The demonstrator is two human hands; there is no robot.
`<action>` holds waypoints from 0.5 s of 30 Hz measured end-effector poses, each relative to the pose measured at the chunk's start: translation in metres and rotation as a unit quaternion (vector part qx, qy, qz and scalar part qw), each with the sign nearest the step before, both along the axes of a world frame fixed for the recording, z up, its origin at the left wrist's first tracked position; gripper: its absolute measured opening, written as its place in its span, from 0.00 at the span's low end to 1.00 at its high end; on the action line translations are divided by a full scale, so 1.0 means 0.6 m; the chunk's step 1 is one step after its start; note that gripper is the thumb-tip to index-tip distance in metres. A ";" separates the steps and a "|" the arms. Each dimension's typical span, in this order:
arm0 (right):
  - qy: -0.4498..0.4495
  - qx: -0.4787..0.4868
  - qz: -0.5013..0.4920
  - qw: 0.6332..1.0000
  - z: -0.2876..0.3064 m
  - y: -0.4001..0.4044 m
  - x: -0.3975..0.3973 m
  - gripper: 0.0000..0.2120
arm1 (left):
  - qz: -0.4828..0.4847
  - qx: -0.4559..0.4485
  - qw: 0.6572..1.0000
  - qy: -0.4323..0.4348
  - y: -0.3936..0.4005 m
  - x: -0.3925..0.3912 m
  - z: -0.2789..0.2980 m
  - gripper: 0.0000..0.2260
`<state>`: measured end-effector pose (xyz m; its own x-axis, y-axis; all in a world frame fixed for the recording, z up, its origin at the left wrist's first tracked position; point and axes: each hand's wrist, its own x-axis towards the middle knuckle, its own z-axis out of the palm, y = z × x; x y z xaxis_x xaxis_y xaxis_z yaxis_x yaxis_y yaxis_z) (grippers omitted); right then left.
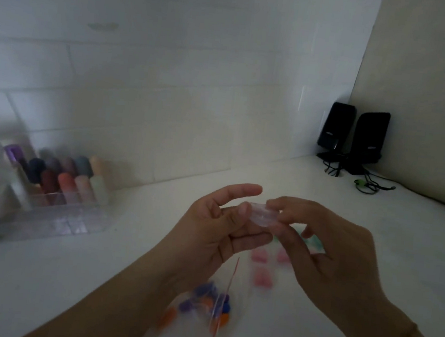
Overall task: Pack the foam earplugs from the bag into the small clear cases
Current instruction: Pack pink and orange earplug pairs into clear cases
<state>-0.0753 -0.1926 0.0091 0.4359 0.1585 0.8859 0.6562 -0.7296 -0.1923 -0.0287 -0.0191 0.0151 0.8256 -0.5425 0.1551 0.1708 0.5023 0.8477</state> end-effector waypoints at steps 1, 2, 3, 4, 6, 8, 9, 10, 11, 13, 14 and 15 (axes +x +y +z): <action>0.006 -0.003 -0.006 1.000 -0.001 0.000 0.001 0.12 | 0.010 0.003 1.000 0.000 -0.001 0.001 -0.001 0.13; 0.011 -0.006 -0.014 1.000 -0.001 0.001 0.002 0.13 | 0.021 0.011 1.000 -0.006 -0.001 0.002 -0.001 0.14; 0.013 -0.011 -0.024 1.000 0.000 0.002 0.002 0.14 | 0.030 0.022 0.999 -0.018 -0.001 0.002 0.001 0.15; 0.013 -0.016 -0.035 0.999 0.000 0.002 0.002 0.15 | 0.038 0.031 0.998 -0.030 -0.001 0.002 0.003 0.15; 0.010 -0.024 -0.057 0.998 -0.001 0.004 0.002 0.15 | 0.047 0.038 0.997 -0.047 0.000 0.000 0.007 0.16; 0.008 -0.028 -0.074 0.997 -0.003 0.007 0.002 0.14 | 0.051 0.047 0.996 -0.064 0.003 -0.002 0.010 0.17; 0.010 -0.025 -0.078 0.997 -0.004 0.010 0.001 0.14 | 0.053 0.055 0.995 -0.071 0.005 -0.002 0.010 0.17; 0.013 -0.019 -0.082 0.996 -0.005 0.013 0.001 0.14 | 0.053 0.062 0.994 -0.077 0.007 -0.002 0.010 0.17; 0.017 -0.013 -0.085 0.996 -0.006 0.015 0.001 0.14 | 0.052 0.066 0.993 -0.082 0.007 -0.002 0.010 0.17; 0.023 -0.003 -0.090 0.996 -0.009 0.020 0.001 0.14 | 0.046 0.071 0.993 -0.087 0.009 -0.001 0.010 0.17; 0.024 0.002 -0.091 0.996 -0.010 0.022 0.002 0.15 | 0.045 0.072 0.992 -0.090 0.010 0.001 0.008 0.17; 0.022 0.008 -0.093 0.995 -0.011 0.024 0.002 0.16 | 0.044 0.074 0.992 -0.095 0.010 0.001 0.008 0.17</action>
